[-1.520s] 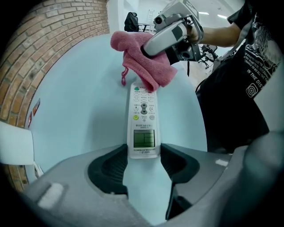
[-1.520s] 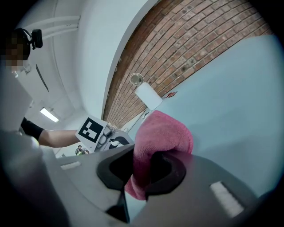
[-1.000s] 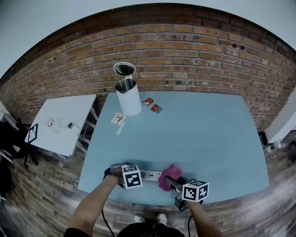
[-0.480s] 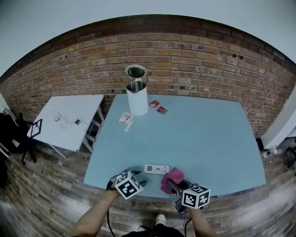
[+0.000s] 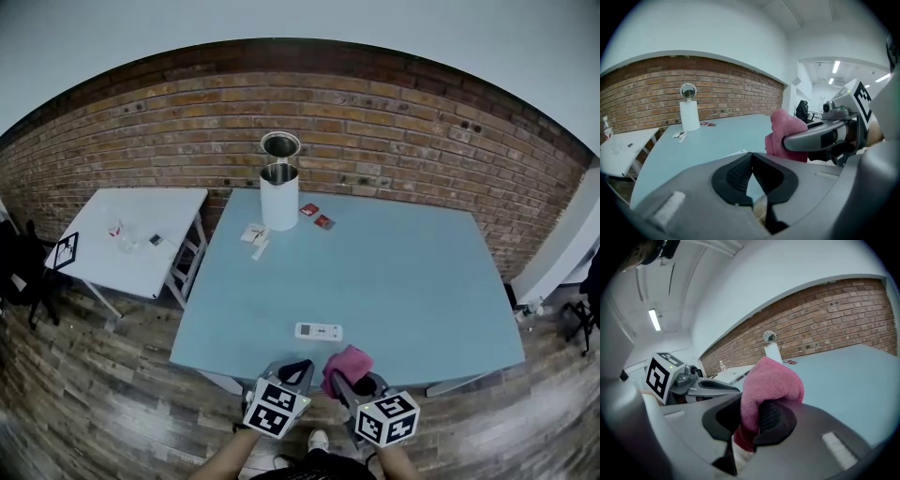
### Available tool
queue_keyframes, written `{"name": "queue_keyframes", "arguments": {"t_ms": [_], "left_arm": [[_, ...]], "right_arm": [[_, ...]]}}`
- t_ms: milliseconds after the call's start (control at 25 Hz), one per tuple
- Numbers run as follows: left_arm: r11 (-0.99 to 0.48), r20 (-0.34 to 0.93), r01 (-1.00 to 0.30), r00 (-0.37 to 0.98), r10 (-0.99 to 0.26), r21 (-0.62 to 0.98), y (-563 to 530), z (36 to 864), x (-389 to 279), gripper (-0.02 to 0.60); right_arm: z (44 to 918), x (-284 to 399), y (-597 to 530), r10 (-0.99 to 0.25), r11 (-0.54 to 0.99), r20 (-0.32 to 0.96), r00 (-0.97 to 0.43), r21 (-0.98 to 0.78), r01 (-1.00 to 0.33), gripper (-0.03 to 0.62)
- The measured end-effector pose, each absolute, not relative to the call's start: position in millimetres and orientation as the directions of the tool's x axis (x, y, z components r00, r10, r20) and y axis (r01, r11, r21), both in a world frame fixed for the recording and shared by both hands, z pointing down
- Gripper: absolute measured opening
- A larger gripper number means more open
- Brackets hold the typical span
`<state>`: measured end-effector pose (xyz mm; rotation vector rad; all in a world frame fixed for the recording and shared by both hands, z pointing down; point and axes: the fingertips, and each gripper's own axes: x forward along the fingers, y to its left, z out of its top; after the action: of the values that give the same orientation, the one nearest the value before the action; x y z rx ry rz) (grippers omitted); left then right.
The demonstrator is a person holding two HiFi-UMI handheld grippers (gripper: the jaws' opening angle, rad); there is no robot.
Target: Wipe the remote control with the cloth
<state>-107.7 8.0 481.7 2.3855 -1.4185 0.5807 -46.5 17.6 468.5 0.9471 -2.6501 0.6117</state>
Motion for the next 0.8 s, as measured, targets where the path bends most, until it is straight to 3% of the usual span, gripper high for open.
{"name": "queue_keyframes", "arguments": {"t_ms": [240,800], "left_arm": [[-0.415,0.394,-0.902,0.427,-0.814,0.120,37.0,458.5,-96.6,-0.002],[-0.369,0.352,-0.915,0.403,-0.845,0.160,67.2,456.3,-85.6,-0.003]], "right_arm": [[452.4,-46.0,48.2,-0.609,0.688,0.356,-0.709,-0.208,-0.695,0.061],[443.5,-41.1,72.9,-0.683,0.643,0.333,-0.650,-0.147,-0.752,0.061]]}}
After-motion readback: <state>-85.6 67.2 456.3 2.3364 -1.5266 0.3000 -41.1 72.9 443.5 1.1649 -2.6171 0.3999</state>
